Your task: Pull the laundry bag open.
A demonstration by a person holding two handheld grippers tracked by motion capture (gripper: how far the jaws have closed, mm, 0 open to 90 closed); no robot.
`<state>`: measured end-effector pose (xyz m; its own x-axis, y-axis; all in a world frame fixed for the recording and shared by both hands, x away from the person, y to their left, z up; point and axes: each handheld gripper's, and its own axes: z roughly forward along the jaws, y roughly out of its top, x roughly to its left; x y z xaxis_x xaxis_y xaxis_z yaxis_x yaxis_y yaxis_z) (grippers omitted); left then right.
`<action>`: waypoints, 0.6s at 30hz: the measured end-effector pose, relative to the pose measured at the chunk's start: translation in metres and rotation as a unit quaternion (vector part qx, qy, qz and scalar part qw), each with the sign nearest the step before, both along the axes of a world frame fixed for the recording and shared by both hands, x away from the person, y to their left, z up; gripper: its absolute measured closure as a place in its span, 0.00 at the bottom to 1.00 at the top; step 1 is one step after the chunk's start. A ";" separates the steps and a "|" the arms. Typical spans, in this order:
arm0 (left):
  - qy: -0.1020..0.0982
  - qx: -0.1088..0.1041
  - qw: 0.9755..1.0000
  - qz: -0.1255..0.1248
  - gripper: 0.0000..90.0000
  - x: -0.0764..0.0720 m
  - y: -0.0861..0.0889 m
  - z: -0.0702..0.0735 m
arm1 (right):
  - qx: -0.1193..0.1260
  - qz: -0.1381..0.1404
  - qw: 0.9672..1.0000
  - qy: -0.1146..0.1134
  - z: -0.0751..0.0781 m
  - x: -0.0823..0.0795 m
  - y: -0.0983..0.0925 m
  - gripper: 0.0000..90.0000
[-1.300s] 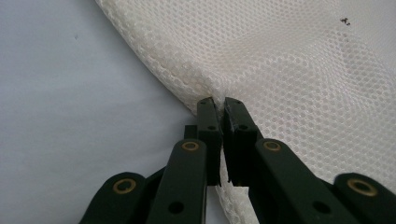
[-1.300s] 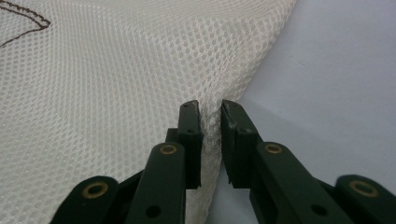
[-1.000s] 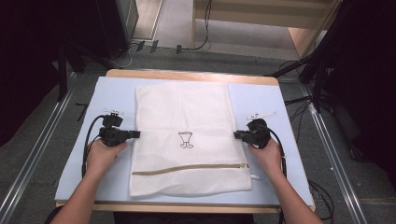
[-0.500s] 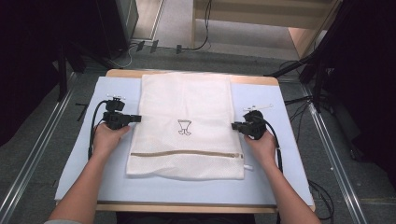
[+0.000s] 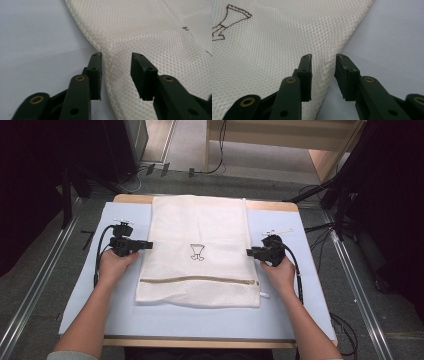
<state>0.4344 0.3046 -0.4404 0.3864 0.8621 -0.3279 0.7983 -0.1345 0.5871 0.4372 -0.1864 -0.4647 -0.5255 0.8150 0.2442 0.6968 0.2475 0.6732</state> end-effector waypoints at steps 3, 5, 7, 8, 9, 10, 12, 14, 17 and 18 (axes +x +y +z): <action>0.003 -0.001 1.000 -0.003 0.60 -0.002 -0.002 0.004 | 0.000 0.001 1.000 0.003 0.002 -0.002 -0.002 0.71; -0.004 0.002 1.000 -0.009 0.57 -0.005 -0.004 0.007 | 0.002 0.001 1.000 0.002 0.003 -0.003 -0.003 0.69; -0.021 -0.007 1.000 -0.012 0.54 -0.010 -0.004 0.011 | 0.010 0.001 1.000 0.008 0.004 -0.006 -0.003 0.69; -0.025 -0.013 1.000 -0.013 0.53 -0.012 -0.004 0.014 | 0.012 0.006 1.000 0.007 0.005 -0.008 -0.003 0.69; -0.027 -0.015 0.999 -0.015 0.52 -0.014 -0.003 0.016 | 0.010 0.009 1.000 0.003 0.006 -0.010 -0.003 0.69; -0.030 -0.016 0.999 -0.015 0.52 -0.016 -0.003 0.019 | 0.010 0.013 1.000 0.001 0.007 -0.012 -0.002 0.69; -0.048 -0.020 0.998 -0.018 0.52 -0.021 -0.002 0.025 | 0.007 0.018 1.000 -0.005 0.010 -0.016 -0.002 0.69; -0.062 -0.034 0.997 -0.024 0.46 -0.025 -0.001 0.030 | 0.010 0.018 1.000 -0.008 0.012 -0.020 -0.003 0.68; -0.079 -0.029 0.996 -0.028 0.44 -0.030 -0.005 0.037 | 0.017 0.018 1.000 -0.012 0.016 -0.024 -0.005 0.67; -0.084 -0.029 0.996 -0.028 0.42 -0.032 -0.007 0.039 | 0.018 0.018 1.000 -0.011 0.018 -0.025 -0.005 0.67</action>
